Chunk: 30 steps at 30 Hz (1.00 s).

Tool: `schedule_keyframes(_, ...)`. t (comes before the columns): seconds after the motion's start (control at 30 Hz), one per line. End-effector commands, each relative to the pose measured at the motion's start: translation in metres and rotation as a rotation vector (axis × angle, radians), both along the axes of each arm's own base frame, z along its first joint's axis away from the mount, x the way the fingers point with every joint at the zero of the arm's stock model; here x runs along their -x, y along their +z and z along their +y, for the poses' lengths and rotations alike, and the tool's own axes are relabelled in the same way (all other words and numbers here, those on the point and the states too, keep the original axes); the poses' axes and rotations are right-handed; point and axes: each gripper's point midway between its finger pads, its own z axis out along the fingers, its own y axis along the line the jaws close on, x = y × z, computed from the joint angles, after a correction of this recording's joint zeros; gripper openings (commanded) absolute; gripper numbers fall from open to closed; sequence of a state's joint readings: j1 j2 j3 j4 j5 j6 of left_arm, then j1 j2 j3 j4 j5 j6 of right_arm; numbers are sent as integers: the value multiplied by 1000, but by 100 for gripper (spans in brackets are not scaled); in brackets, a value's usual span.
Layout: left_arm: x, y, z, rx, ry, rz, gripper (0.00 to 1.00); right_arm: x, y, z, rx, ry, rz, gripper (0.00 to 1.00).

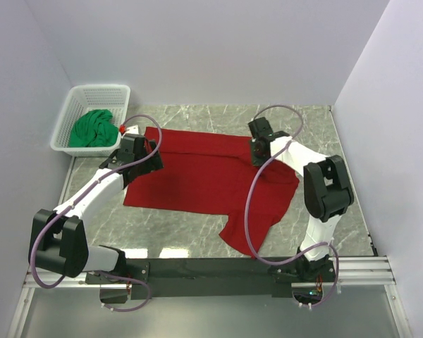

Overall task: Fold and stack the t-shirts
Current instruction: Fold the tshirt

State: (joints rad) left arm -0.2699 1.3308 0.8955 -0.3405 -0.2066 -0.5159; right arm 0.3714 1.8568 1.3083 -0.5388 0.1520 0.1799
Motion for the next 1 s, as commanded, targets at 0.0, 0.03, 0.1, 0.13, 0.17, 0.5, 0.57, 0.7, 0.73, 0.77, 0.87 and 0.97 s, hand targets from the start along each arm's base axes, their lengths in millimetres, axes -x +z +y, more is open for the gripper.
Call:
schedule_keyframes(0.0, -6, 6, -5, 9, -23, -34, 98, -13, 35, -18, -38, -107, -61, 22)
schedule_keyframes(0.03, -5, 5, -6, 10, -26, -31, 98, -15, 38, -24, -5, -126, -76, 25)
schedule_keyframes(0.1, -6, 5, -6, 9, -26, -29, 98, -15, 42, -25, 16, -131, -91, 30)
schedule_keyframes(0.13, -5, 3, -6, 9, -25, -23, 98, -12, 41, -23, 33, -113, -94, 30)
schedule_keyframes(0.17, -5, 3, -5, 8, -24, -23, 98, -11, 43, -20, 39, -102, -102, 30)
schedule_keyframes(0.5, -6, 1, -5, 7, -21, -16, 98, 12, 35, 17, 70, 100, -148, 31)
schedule_keyframes(0.57, -6, 2, -6, 7, -22, -18, 98, 13, 25, 19, 96, 113, -124, 31)
schedule_keyframes(0.7, -5, 0, -6, 7, -23, -13, 98, 10, 12, 27, 98, 128, -101, 30)
schedule_keyframes(0.73, -5, 1, -6, 8, -24, -14, 98, 9, 9, 26, 103, 121, -96, 30)
schedule_keyframes(0.77, -5, 1, -6, 7, -22, -13, 98, 9, 2, 26, 115, 117, -82, 30)
schedule_keyframes(0.87, -5, 1, -6, 5, -21, -14, 98, 5, -4, 24, 138, 107, -76, 30)
schedule_keyframes(0.97, -5, 1, -5, 5, -20, -12, 98, 2, -8, 20, 165, 99, -71, 30)
